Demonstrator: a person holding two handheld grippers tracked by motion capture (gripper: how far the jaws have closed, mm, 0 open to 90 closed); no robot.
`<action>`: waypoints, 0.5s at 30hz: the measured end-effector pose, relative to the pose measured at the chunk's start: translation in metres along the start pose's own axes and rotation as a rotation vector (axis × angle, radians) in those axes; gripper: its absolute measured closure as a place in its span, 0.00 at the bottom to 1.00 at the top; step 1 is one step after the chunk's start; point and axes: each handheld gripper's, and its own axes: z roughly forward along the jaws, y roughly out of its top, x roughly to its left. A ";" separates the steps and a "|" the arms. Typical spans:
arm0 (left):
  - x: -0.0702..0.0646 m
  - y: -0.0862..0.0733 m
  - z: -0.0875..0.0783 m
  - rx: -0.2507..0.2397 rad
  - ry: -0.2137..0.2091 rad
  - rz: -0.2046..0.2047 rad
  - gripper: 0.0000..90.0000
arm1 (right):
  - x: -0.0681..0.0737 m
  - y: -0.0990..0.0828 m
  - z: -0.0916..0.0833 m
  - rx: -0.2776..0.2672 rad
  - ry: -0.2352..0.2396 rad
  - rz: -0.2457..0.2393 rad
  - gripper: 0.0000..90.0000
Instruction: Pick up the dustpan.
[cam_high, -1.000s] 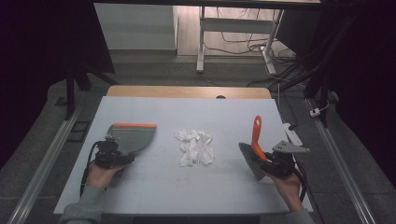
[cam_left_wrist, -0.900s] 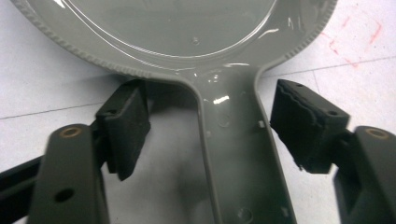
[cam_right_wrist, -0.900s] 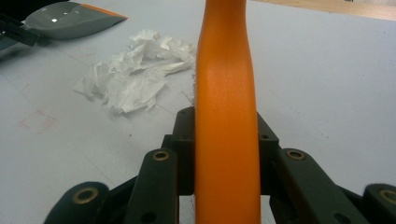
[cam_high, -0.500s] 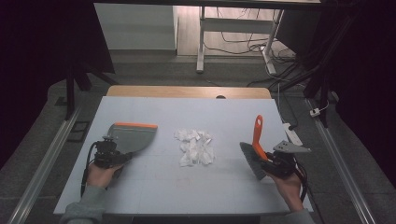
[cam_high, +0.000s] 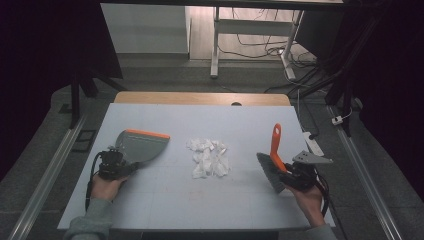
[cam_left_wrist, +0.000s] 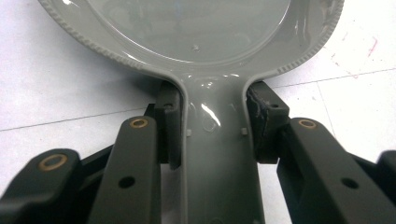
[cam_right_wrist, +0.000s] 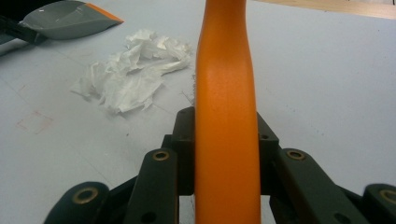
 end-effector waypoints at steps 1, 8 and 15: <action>0.001 0.000 0.000 -0.001 0.000 0.000 0.68 | 0.000 0.000 0.000 0.000 0.000 0.000 0.77; 0.004 0.000 -0.004 -0.022 0.006 0.002 0.69 | 0.000 0.000 0.000 -0.002 -0.001 -0.001 0.78; 0.008 0.000 -0.013 -0.063 0.005 0.017 0.69 | 0.000 0.000 0.000 -0.003 -0.003 -0.004 0.78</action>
